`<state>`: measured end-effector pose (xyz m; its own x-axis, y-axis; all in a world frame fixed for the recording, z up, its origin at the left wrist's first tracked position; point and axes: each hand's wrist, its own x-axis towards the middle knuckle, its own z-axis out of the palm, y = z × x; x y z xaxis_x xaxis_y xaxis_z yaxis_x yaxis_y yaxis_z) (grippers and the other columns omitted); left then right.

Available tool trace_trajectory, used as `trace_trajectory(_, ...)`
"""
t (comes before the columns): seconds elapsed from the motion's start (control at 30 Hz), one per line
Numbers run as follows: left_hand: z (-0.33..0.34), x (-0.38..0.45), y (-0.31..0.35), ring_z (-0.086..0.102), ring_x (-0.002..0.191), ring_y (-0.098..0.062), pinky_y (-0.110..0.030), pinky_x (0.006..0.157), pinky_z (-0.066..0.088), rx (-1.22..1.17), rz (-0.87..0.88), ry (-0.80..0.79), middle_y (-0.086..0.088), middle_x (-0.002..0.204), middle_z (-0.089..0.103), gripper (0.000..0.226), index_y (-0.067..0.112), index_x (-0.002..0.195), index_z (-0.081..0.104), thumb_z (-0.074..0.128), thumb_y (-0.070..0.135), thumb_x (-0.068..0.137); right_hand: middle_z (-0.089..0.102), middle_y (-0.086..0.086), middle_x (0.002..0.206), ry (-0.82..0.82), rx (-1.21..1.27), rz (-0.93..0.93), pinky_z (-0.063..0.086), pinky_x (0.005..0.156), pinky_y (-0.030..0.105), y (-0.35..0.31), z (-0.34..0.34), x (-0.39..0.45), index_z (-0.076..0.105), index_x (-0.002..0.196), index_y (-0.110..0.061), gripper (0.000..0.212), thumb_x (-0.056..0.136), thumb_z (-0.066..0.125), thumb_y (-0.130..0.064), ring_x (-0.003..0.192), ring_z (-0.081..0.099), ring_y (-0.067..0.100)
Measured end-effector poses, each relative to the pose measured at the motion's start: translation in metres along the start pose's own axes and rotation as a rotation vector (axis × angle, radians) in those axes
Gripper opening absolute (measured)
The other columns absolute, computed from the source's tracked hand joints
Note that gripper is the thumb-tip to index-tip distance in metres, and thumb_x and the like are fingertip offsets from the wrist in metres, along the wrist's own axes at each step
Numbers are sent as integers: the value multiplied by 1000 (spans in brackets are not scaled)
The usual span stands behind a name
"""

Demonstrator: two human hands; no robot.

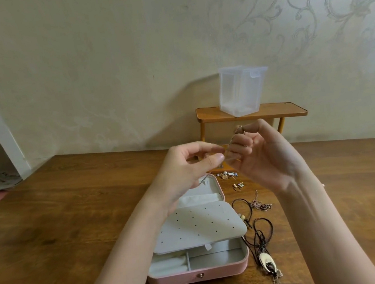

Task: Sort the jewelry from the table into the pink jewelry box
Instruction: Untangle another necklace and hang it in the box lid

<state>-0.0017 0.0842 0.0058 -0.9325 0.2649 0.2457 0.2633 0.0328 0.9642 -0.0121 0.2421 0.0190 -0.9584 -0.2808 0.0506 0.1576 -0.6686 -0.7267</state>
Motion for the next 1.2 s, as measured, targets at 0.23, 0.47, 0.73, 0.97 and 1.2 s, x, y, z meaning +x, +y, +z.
trace_trajectory(0.23,-2,-1,4,50,49,-4,-17,51,44,90,67,59,11,61,62,6,15,81,70,66,15,84,39,-5,53,21,-107,-41,33,43,16,-3,0,-3,47,70,-14,12,82,46,-10,41,32,5)
trace_trajectory(0.47,1,2,3,54,53,-3,-22,57,48,-139,13,203,4,62,62,12,10,80,60,55,8,91,47,-1,60,80,-331,-162,36,40,16,0,0,-2,54,81,-13,12,89,50,-4,43,34,7)
trace_trajectory(0.73,2,4,2,59,65,-9,-21,60,52,-281,-23,173,1,69,59,21,12,74,56,50,8,93,52,-3,57,94,-849,-199,39,50,16,0,3,-8,69,79,-12,14,88,59,-10,51,41,8)
trace_trajectory(0.97,0,5,0,63,67,-10,-21,62,53,-243,-10,181,-3,73,64,12,10,78,60,56,7,90,63,-5,99,117,-1097,-263,42,79,22,5,8,-6,73,71,-21,11,66,75,-31,101,55,4)
trace_trajectory(1.2,-1,6,-1,56,57,-3,-20,57,51,18,61,208,7,61,62,9,12,82,59,57,9,90,68,0,81,153,-1072,-201,48,72,29,5,3,-5,73,72,-12,12,81,68,-18,72,57,12)
